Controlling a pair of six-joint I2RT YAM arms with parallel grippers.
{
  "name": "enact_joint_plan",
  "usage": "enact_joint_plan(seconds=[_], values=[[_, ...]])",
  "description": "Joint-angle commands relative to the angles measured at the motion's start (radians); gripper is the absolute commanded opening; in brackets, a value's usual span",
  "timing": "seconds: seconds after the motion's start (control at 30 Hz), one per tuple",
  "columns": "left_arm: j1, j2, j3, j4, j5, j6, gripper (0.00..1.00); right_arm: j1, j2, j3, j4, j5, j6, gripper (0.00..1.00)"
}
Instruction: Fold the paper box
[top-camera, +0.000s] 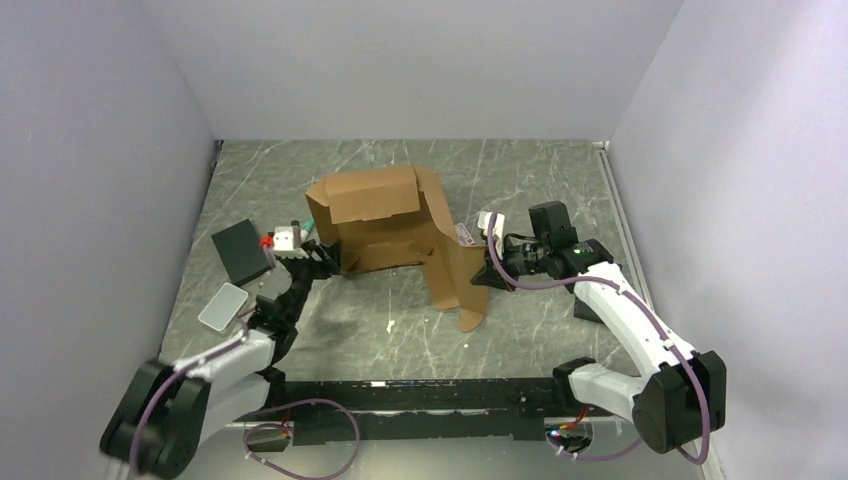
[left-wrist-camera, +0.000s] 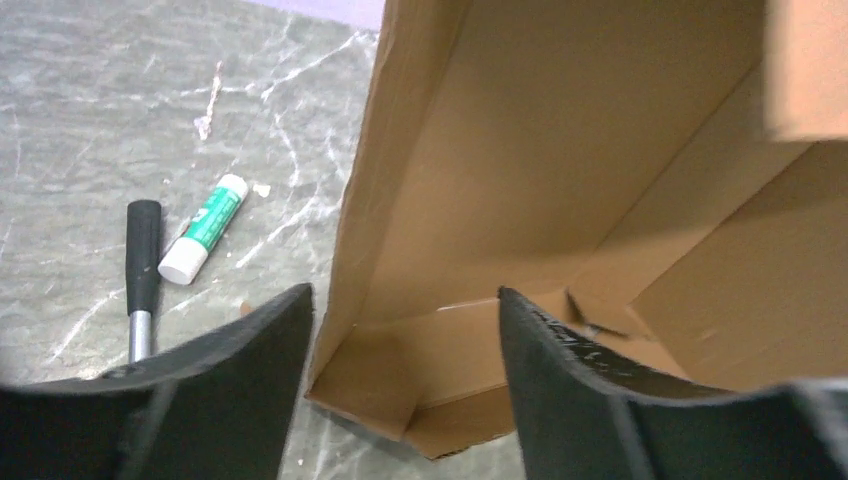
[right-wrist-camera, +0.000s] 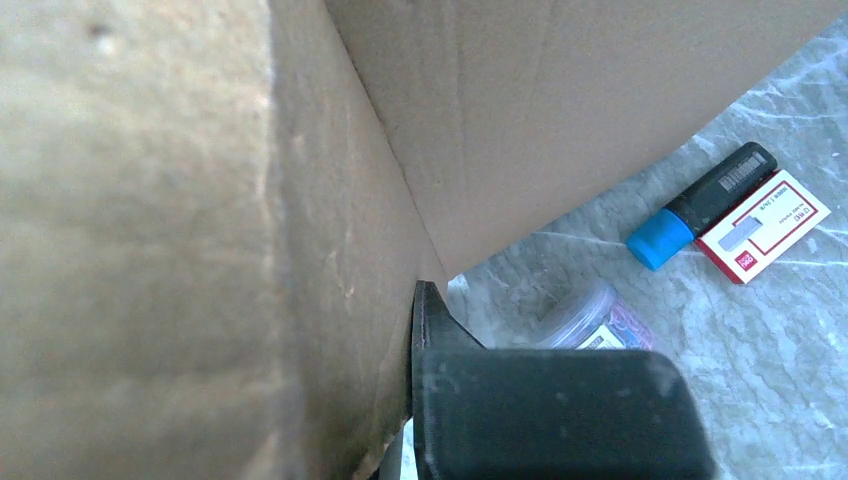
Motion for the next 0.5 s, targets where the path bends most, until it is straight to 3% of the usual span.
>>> enact_joint_plan(seconds=[0.0,0.27,0.37,0.47], values=[[-0.004,-0.258,0.069,-0.357,0.033,-0.107,0.76,0.0,-0.012,0.007,-0.003,0.072,0.022,0.07],[-0.003,-0.685,0.216,-1.007,0.059,-0.213,0.99,0.0,-0.007,0.002,0.013,0.112,0.035,0.07],[-0.002,-0.765,0.24,-1.034,0.088,-0.197,0.99,0.0,-0.004,0.002,0.01,0.111,0.035,0.07],[-0.003,-0.767,0.237,-0.957,0.094,-0.14,0.99,0.001,-0.003,0.001,0.013,0.111,0.035,0.07]])
